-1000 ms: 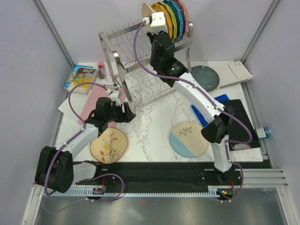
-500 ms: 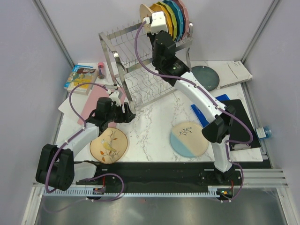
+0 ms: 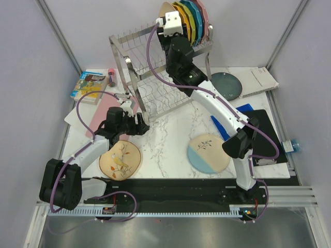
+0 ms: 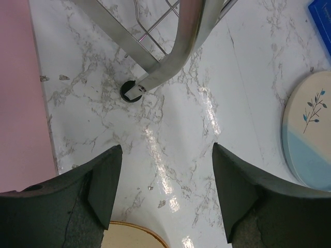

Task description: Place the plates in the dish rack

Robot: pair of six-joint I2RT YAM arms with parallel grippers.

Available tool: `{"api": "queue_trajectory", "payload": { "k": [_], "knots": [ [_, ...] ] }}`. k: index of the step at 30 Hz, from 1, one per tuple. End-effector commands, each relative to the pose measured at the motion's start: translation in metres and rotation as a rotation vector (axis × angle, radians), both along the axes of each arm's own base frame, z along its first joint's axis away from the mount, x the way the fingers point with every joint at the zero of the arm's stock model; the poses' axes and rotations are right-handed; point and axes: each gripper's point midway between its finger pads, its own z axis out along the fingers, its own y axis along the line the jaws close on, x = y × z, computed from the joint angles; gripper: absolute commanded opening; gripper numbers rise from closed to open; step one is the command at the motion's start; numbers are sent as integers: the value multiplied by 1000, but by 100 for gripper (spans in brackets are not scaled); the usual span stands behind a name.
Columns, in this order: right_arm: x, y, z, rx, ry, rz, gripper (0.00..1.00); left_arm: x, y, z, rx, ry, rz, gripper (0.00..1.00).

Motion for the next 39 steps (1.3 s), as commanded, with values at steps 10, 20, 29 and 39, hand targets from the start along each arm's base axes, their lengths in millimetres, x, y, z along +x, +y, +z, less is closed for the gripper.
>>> {"api": "queue_trajectory", "payload": {
  "k": [10, 20, 29, 39],
  "knots": [
    [-113, -45, 80, 19, -102, 90, 73, -9, 124, 87, 365, -48, 191, 91],
    [-228, -21, -144, 22, 635, 649, 91, -73, 224, 60, 163, 372, 373, 90],
    [-264, 13, -282, 288, 1107, 828, 91, -109, 221, 3, 38, 587, 108, 79],
    [-259, 41, -369, 507, 1209, 828, 84, -132, 208, -69, 46, 604, -64, 73]
  ]
}}
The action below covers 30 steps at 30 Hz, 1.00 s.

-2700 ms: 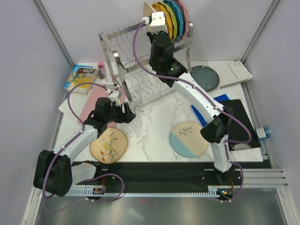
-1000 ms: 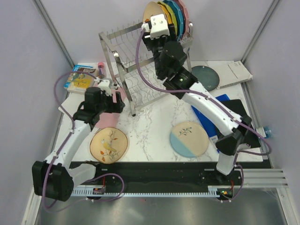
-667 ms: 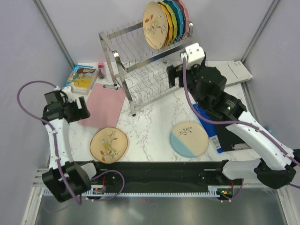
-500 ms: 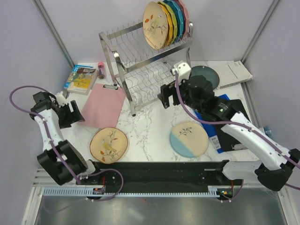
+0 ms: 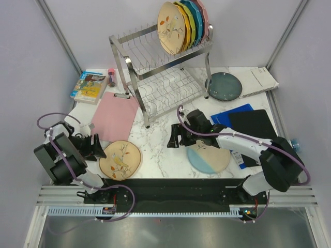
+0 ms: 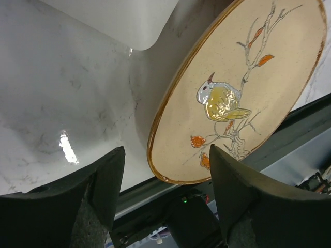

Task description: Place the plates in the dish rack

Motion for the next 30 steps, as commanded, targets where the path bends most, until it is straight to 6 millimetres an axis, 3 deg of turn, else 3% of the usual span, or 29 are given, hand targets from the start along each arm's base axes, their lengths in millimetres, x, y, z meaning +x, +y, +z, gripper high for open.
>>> {"api": "queue_trajectory", "payload": {
  "k": [1, 3, 7, 9, 11, 19, 25, 30],
  "knots": [
    [16, 35, 2, 170, 30, -26, 83, 5, 3, -23, 5, -90, -119, 72],
    [21, 45, 2, 220, 37, -53, 82, 13, 1, -28, -9, -135, -122, 69],
    [18, 59, -11, 240, 52, -66, 82, 29, -7, -33, -62, -177, -135, 47],
    [16, 65, -12, 251, 59, -78, 83, 37, -7, -35, -86, -157, -116, 45],
    [15, 68, -17, 249, 70, -86, 83, 41, -10, -38, -110, -130, -111, 33],
    [17, 74, -34, 225, 120, -134, 83, 62, -37, -13, -155, -217, -208, 2],
    [9, 91, -38, 255, 136, -86, 83, 87, -64, 19, -288, -239, -244, 2],
    [4, 119, -21, 319, 97, -30, 85, 97, -83, 37, -336, -259, -279, 2]
  ]
}}
